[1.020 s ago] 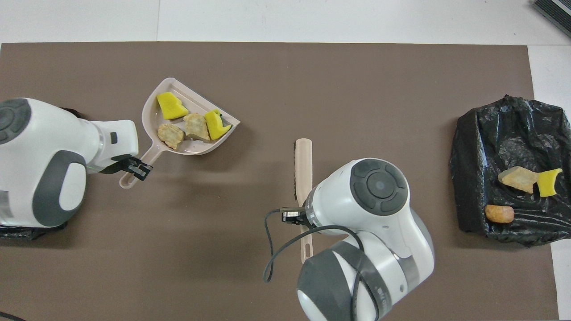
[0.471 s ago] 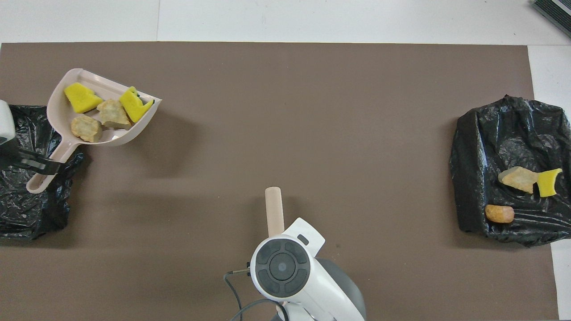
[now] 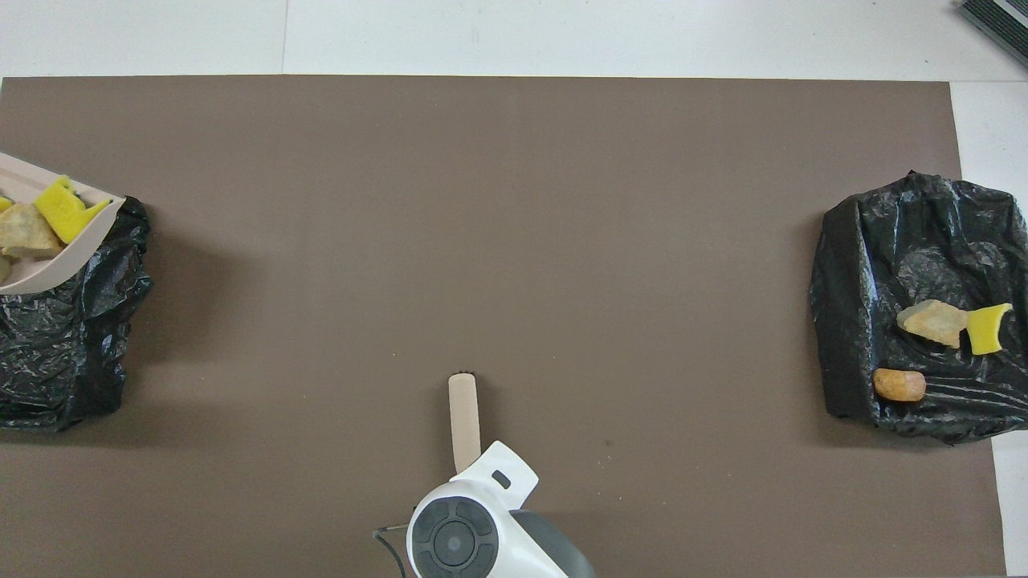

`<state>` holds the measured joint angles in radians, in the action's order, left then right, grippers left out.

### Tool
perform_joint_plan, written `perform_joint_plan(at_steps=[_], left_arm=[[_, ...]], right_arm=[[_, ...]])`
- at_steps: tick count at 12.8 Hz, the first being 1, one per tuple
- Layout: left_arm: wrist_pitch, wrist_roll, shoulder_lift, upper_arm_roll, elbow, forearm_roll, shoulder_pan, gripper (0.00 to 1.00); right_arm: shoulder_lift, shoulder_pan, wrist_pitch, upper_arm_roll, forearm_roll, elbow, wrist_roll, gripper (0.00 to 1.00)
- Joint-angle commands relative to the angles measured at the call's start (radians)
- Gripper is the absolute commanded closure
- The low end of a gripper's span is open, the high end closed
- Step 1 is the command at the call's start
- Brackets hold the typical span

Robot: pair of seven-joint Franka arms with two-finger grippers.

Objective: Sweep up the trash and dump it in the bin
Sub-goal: 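Tip the dustpan over the bag with the left gripper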

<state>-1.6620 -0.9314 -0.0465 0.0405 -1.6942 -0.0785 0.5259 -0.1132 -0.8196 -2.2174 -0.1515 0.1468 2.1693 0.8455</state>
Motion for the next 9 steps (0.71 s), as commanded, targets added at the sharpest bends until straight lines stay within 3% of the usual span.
perform_joint_plan(at_steps=[1, 2, 3, 4, 9], left_arm=[[0.010, -0.239, -0.032, 0.016, 0.045, 0.064, 0.098, 1.00], [-0.008, -0.371, -0.058, 0.016, 0.062, 0.072, 0.135, 1.00], [-0.025, -0.483, -0.082, 0.016, 0.097, 0.097, 0.160, 1.00], [-0.031, -0.565, -0.111, 0.016, 0.125, 0.150, 0.167, 1.00], [-0.131, -0.700, -0.160, 0.028, 0.172, 0.374, 0.138, 1.00]], right_arm=[[-0.005, -0.009, -0.025, 0.001, -0.024, 0.004, 0.037, 1.00], [-0.006, -0.009, -0.022, 0.001, -0.024, 0.003, 0.038, 1.00], [-0.011, -0.006, -0.012, 0.001, -0.024, -0.003, 0.044, 0.69], [-0.013, -0.006, -0.007, 0.001, -0.024, -0.012, 0.049, 0.01], [-0.002, 0.028, 0.172, 0.010, -0.045, -0.136, 0.035, 0.00]])
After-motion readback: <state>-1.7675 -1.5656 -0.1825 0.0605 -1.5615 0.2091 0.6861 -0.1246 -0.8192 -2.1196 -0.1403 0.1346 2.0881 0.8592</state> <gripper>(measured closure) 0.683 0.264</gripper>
